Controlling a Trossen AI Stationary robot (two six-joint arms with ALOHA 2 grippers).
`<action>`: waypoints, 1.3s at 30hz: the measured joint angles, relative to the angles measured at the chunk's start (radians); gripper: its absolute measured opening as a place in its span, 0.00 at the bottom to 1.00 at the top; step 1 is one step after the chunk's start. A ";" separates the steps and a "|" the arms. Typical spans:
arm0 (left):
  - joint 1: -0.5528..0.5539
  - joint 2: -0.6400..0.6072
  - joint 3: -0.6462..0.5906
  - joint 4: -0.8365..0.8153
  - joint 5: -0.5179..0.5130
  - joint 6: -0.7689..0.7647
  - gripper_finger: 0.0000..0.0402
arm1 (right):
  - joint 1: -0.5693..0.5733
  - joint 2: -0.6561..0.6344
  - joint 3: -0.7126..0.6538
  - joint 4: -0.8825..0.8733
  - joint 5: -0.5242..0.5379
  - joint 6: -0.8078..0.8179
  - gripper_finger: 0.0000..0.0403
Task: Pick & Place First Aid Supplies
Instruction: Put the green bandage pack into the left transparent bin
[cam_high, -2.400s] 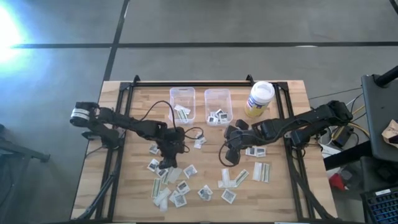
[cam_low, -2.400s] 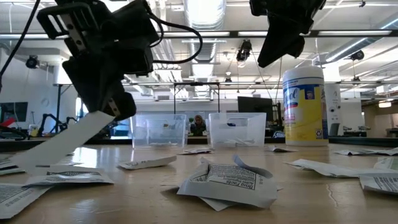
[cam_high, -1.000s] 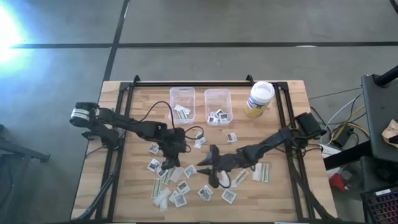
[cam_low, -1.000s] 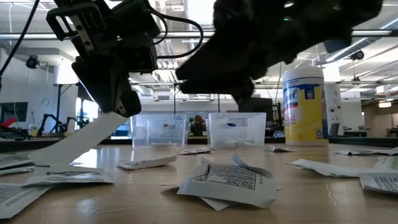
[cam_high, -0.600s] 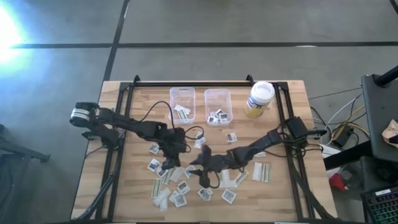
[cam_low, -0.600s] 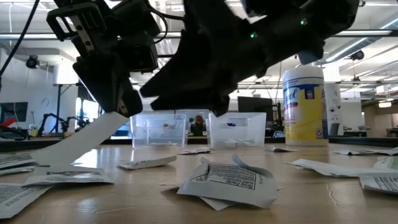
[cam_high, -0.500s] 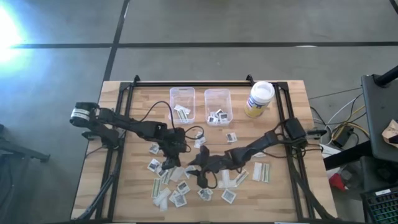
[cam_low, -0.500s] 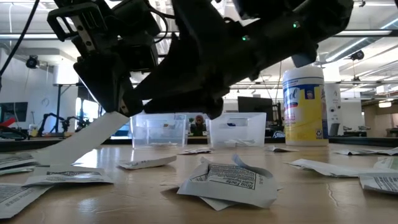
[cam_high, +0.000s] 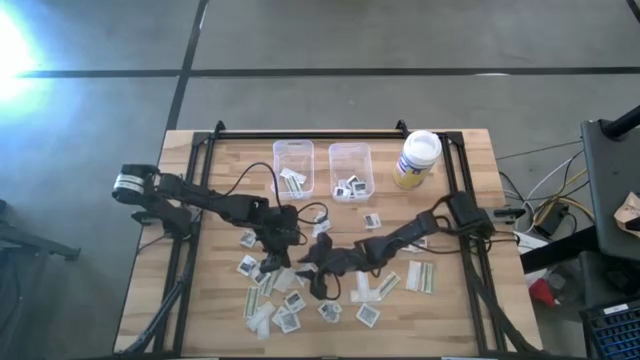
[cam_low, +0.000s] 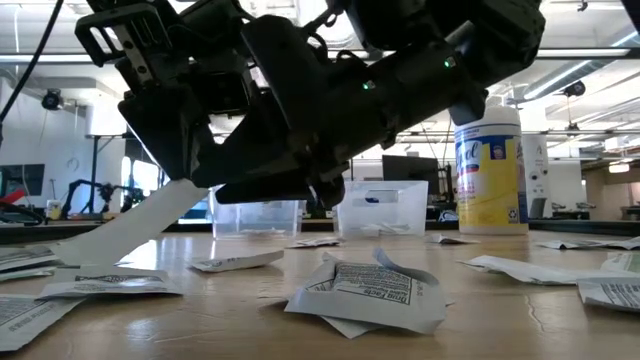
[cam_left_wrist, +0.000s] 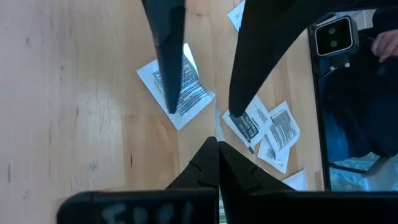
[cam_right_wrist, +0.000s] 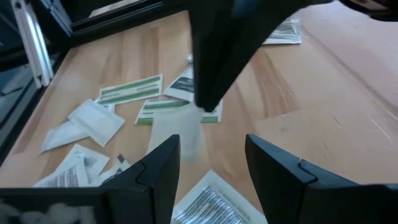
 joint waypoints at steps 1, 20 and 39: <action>0.000 0.000 0.000 0.000 0.000 0.000 0.00 | -0.002 0.000 0.000 0.000 0.000 0.003 0.44; 0.000 0.000 0.000 0.031 -0.058 0.007 0.00 | -0.026 0.021 0.009 0.028 -0.104 0.054 0.25; 0.000 0.000 0.000 0.030 -0.076 -0.006 0.07 | -0.035 0.019 0.003 -0.037 -0.138 0.047 0.02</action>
